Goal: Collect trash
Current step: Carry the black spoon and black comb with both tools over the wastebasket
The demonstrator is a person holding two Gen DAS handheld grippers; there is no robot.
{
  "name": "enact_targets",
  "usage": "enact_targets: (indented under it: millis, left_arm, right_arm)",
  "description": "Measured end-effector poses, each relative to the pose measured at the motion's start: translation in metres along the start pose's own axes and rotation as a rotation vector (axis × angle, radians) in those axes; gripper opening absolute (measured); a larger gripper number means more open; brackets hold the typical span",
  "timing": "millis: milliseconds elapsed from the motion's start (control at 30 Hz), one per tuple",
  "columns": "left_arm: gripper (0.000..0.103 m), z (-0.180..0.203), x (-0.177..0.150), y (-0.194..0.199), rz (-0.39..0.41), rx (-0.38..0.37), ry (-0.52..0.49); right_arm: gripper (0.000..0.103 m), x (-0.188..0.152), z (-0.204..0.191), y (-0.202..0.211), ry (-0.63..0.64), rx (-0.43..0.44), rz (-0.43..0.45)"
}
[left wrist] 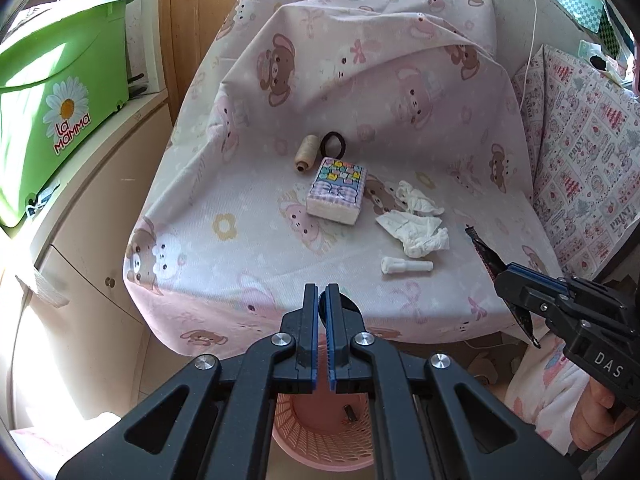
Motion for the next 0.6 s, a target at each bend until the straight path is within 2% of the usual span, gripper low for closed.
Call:
enact_targets:
  millis: [133, 333, 600]
  left_arm:
    - [0.003, -0.003, -0.019, -0.018, -0.043, 0.051, 0.017]
    - [0.003, -0.001, -0.032, -0.027, -0.079, 0.019, 0.021]
    - [0.003, -0.01, -0.046, -0.051, -0.143, 0.054, 0.037]
  right_arm:
    - [0.011, -0.021, -0.017, -0.009, 0.061, 0.003, -0.047]
    - [0.011, -0.04, -0.032, -0.016, 0.136, -0.003, -0.085]
    - [0.011, -0.062, -0.038, -0.035, 0.173, -0.011, -0.175]
Point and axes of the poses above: each gripper's, at about its wrist camera, not at the fingertips, and y roughly against the way its jaws point, z to its right, x to its top, the point moved 9 cm from there along -y, roughly the way its jaws point, and after that the axes turned 3 degrees about -z, right-handed, at the moved point
